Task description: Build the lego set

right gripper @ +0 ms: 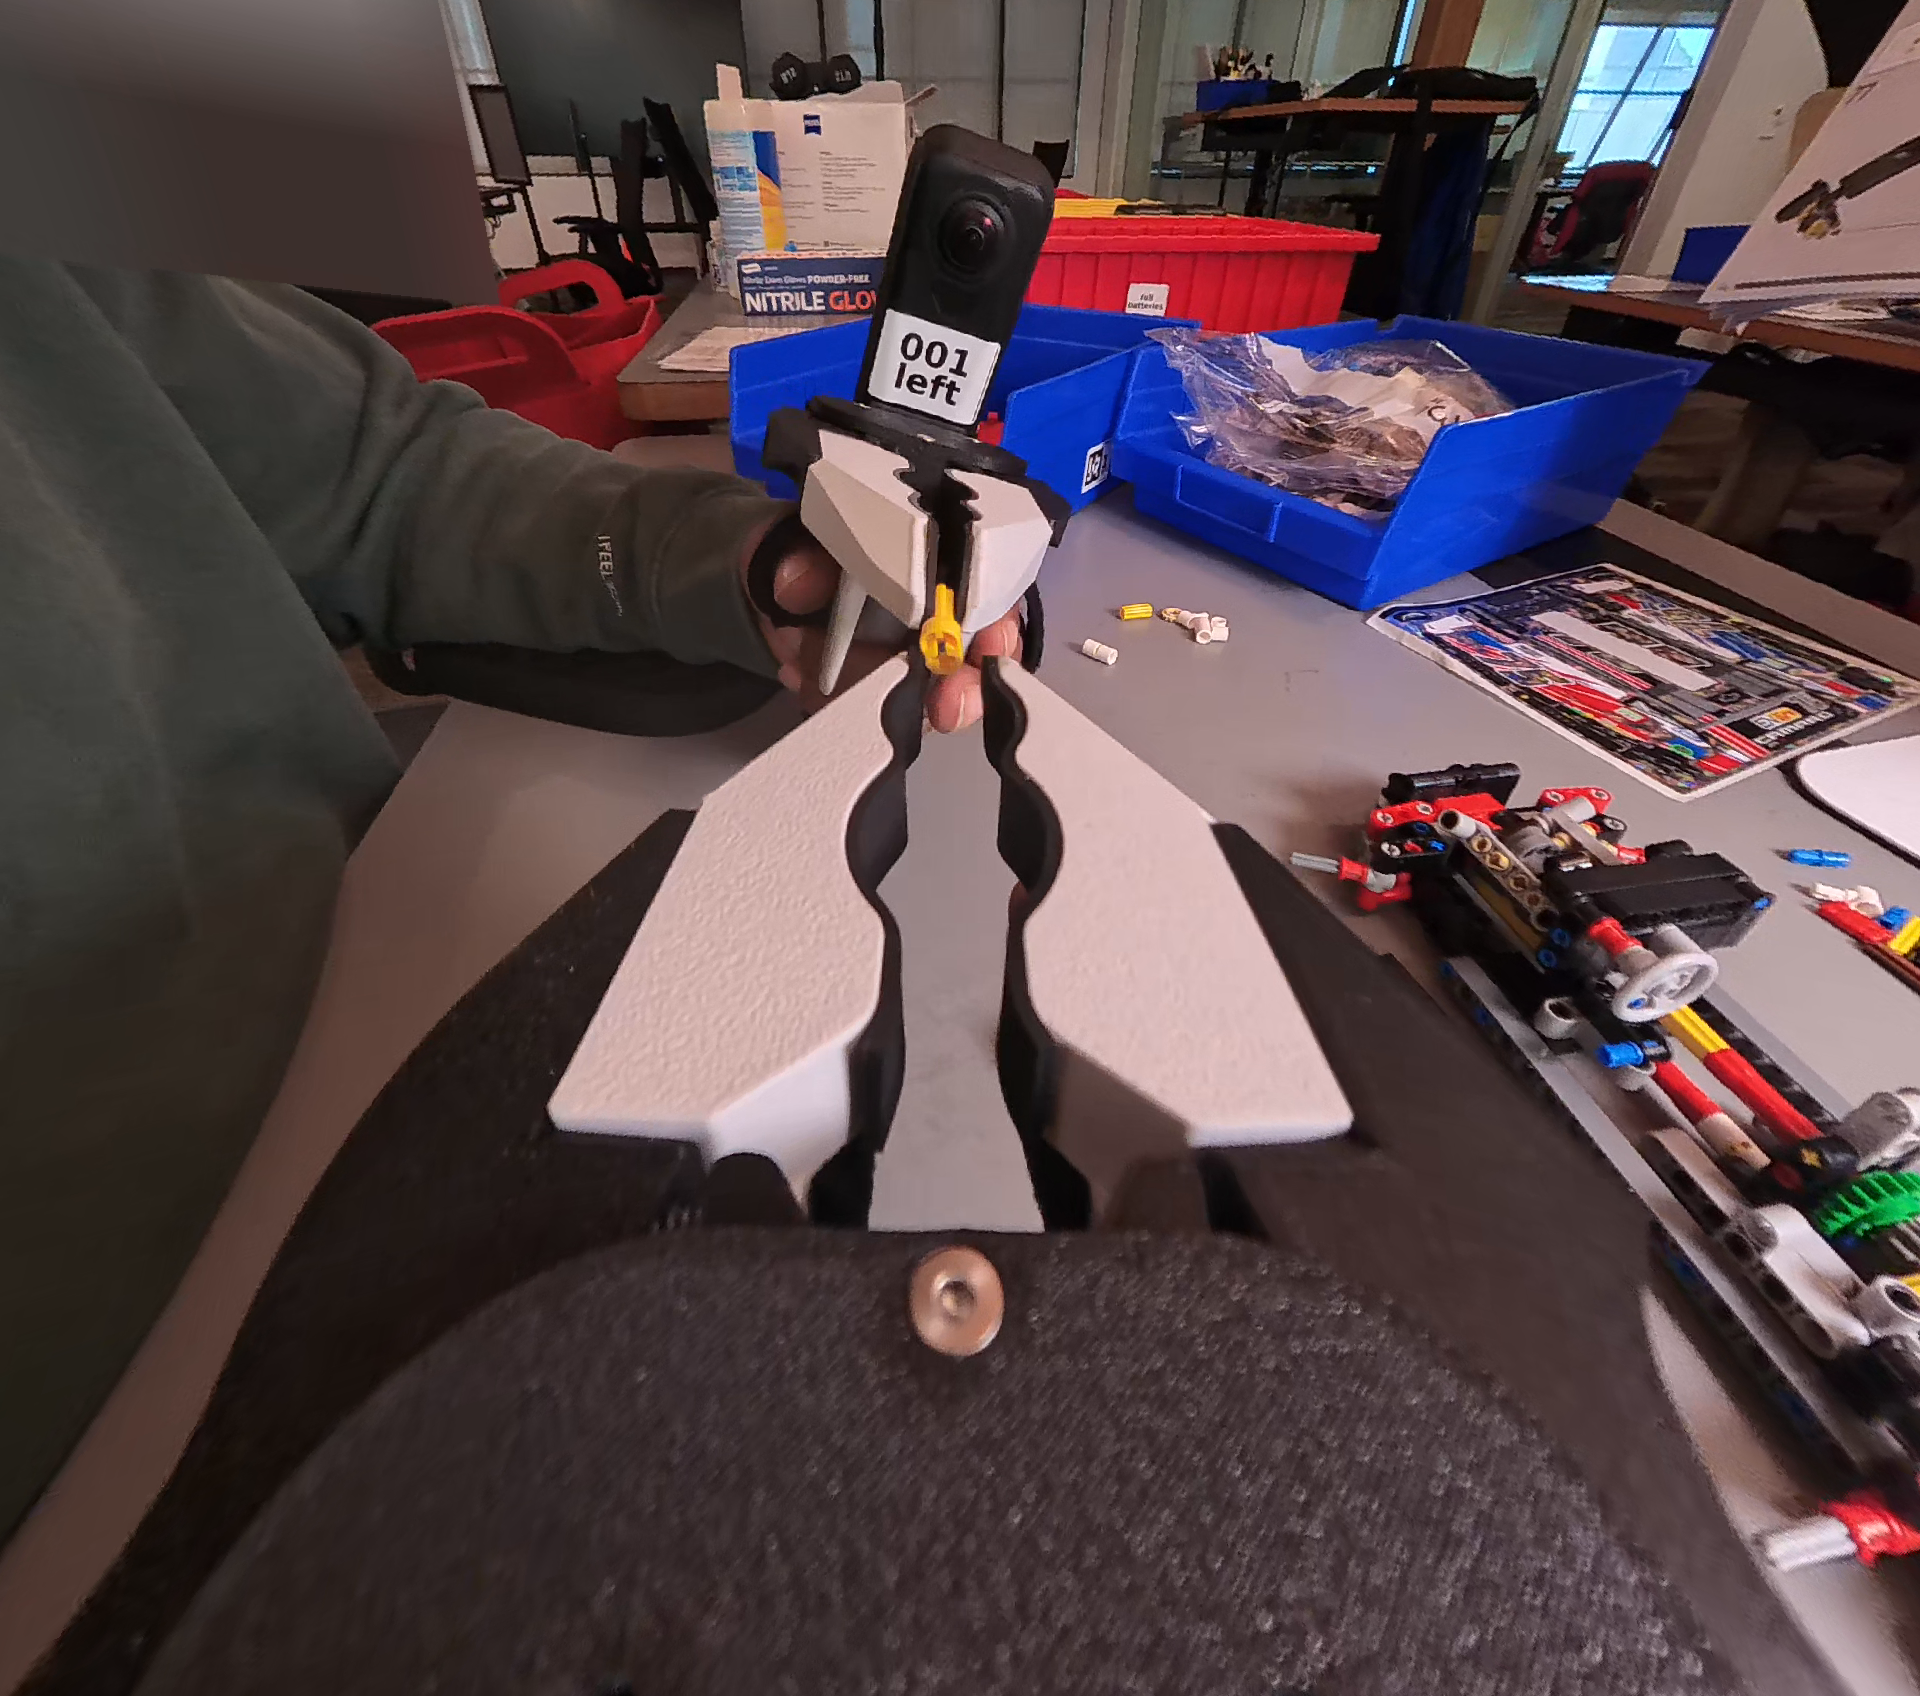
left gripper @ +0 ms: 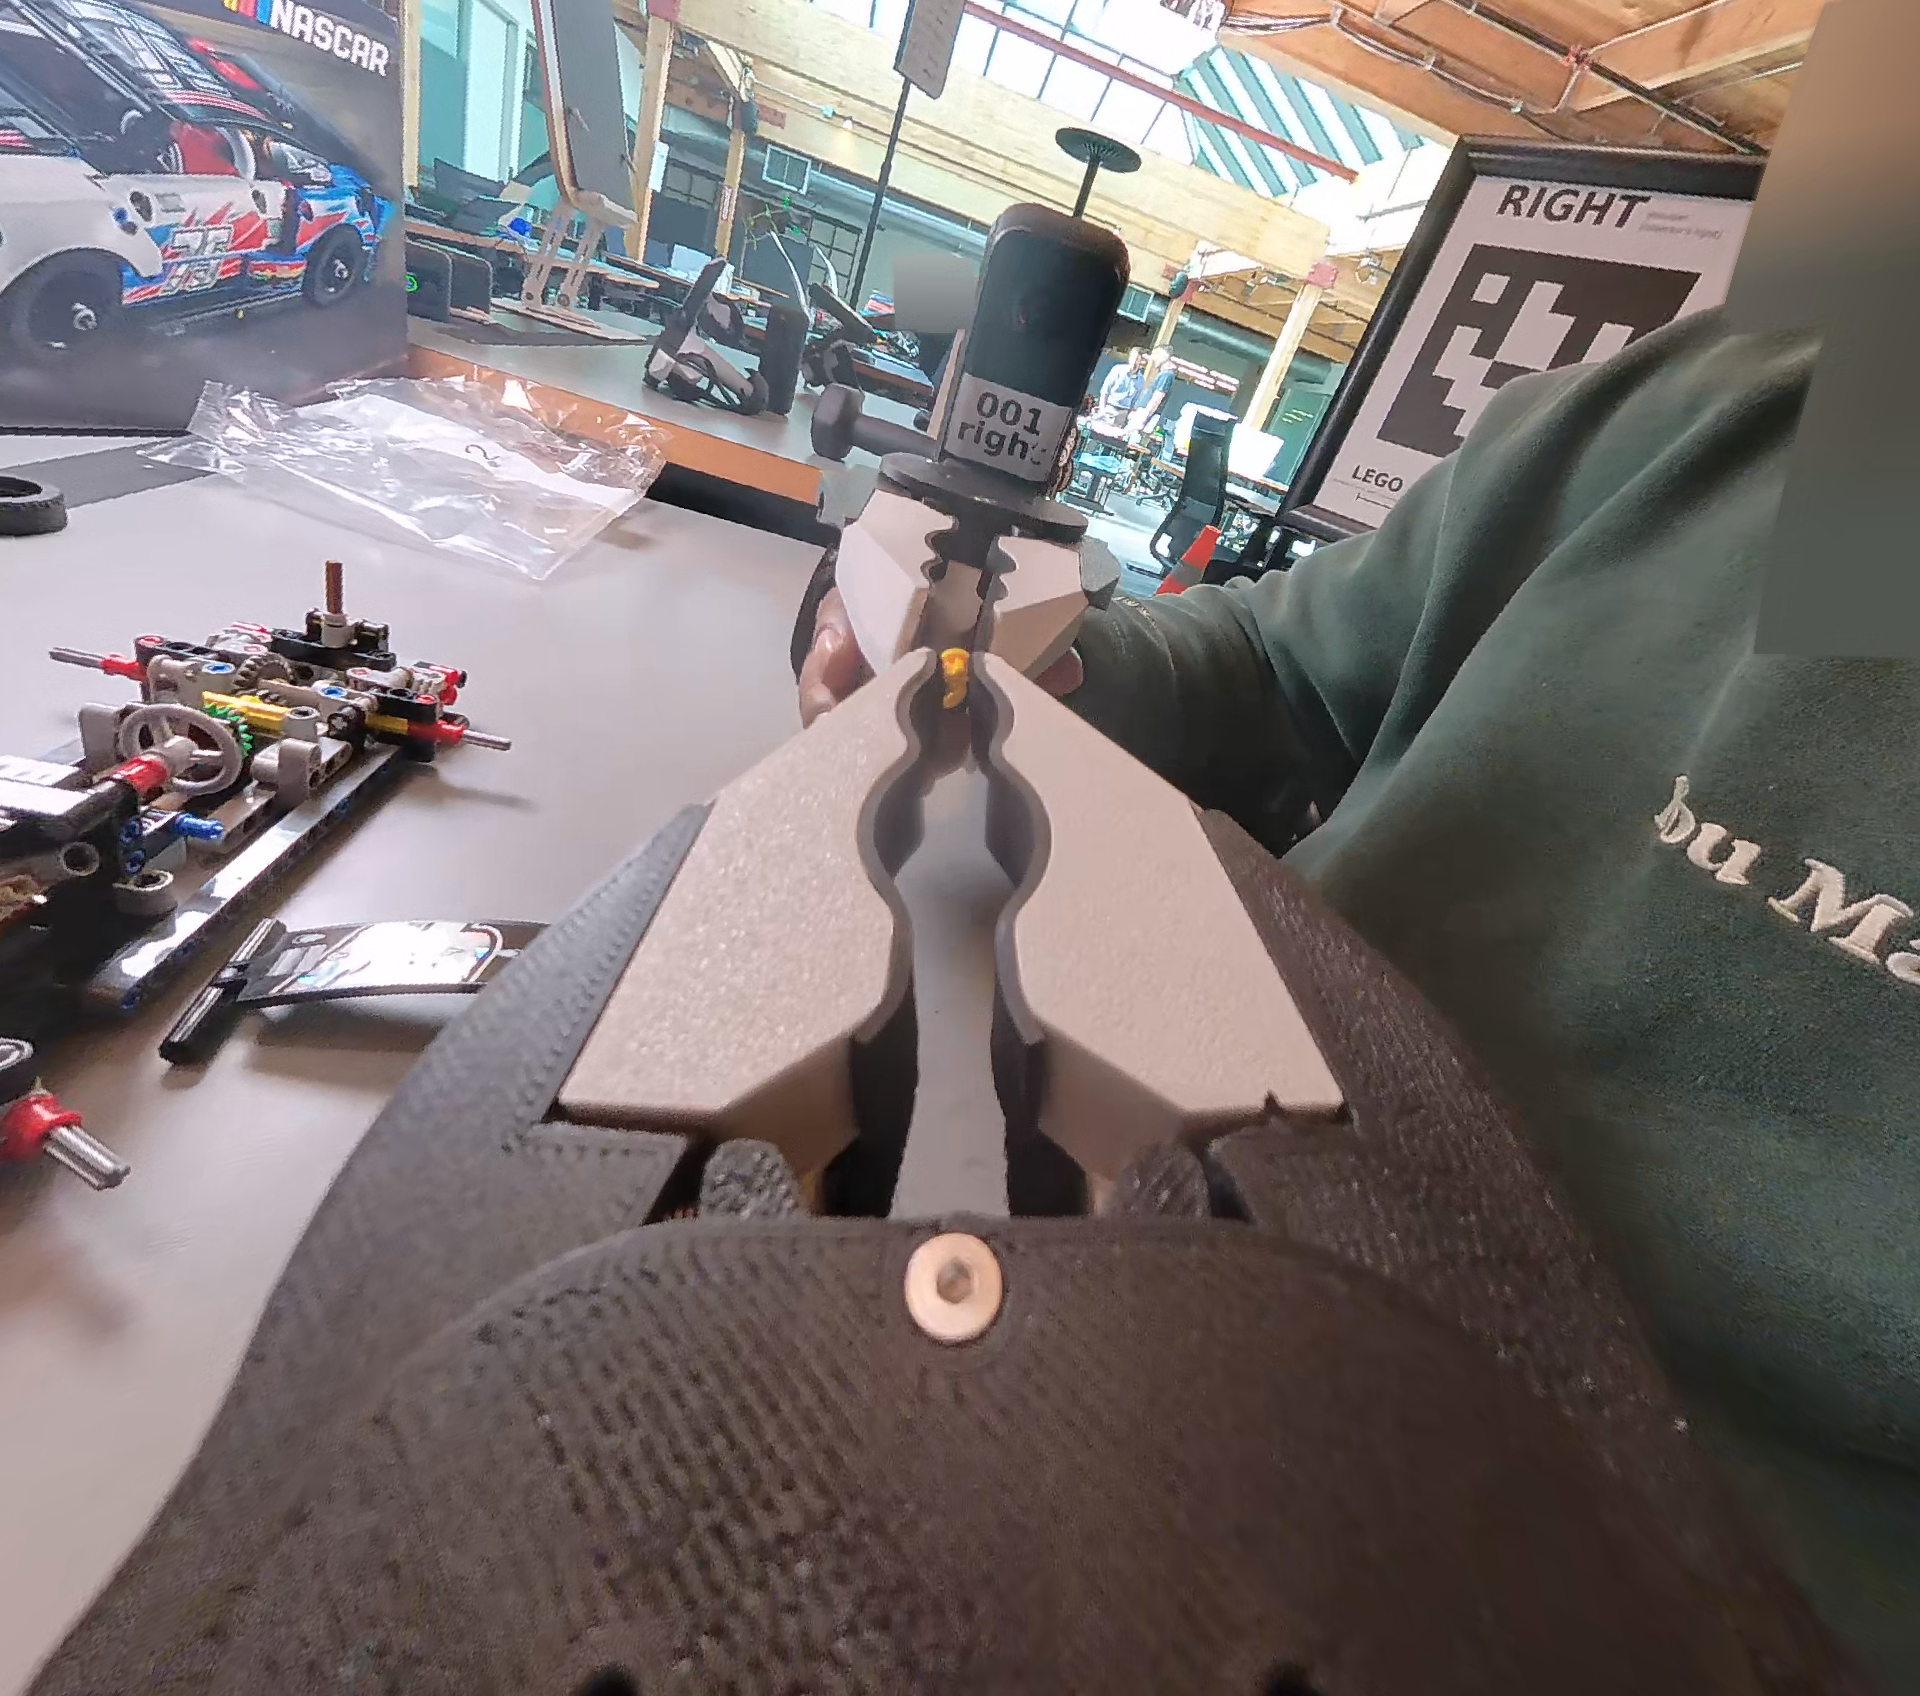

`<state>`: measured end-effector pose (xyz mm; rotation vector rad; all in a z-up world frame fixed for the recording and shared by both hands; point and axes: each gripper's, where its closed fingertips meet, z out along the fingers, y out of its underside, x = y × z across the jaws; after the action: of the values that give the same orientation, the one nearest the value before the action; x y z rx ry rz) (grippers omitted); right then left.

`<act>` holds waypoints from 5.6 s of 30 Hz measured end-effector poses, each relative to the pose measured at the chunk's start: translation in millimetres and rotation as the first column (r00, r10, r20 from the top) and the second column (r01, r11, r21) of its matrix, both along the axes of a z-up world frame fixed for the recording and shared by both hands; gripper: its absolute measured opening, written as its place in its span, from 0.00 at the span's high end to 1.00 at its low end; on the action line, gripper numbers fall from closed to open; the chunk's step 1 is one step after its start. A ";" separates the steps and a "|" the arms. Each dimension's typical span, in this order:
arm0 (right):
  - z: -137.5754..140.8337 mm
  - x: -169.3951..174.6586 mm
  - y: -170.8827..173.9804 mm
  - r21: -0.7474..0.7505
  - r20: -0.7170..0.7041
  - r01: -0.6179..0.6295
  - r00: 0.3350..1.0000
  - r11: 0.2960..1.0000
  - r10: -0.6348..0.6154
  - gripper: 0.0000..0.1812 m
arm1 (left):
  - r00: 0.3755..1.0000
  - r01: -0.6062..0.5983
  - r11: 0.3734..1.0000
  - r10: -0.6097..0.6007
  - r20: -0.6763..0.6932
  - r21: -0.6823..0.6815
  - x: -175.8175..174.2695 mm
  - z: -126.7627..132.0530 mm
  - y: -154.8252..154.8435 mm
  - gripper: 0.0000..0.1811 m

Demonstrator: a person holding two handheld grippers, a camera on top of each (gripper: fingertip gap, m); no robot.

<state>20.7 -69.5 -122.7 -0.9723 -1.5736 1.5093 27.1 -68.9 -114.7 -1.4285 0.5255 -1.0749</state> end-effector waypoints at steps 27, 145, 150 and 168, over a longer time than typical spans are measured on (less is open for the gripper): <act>1.4 2.1 -5.0 0.102 -0.043 0.007 0.999 0.995 -0.003 0.97 | 0.996 0.063 0.995 -0.058 0.072 -0.076 3.5 -3.1 -0.9 0.99; -42.8 13.3 11.2 -0.494 0.319 -0.099 0.904 0.864 0.286 0.98 | 0.974 -0.029 0.998 0.016 -0.224 -0.055 15.6 -40.3 9.8 0.87; -32.1 7.9 14.7 -0.496 0.247 -0.090 0.939 0.863 0.240 0.98 | 0.972 -0.085 0.996 0.092 -0.217 0.041 12.5 -28.1 12.9 0.87; -25.1 11.7 9.4 -0.280 0.182 -0.126 0.966 0.952 0.182 0.98 | 0.987 -0.018 0.999 0.013 -0.163 -0.028 4.2 -18.1 3.9 0.93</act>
<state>32.4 -60.0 -147.9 -1.2125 -1.6506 1.8140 31.4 -65.0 -132.8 -1.5522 0.6167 -0.9616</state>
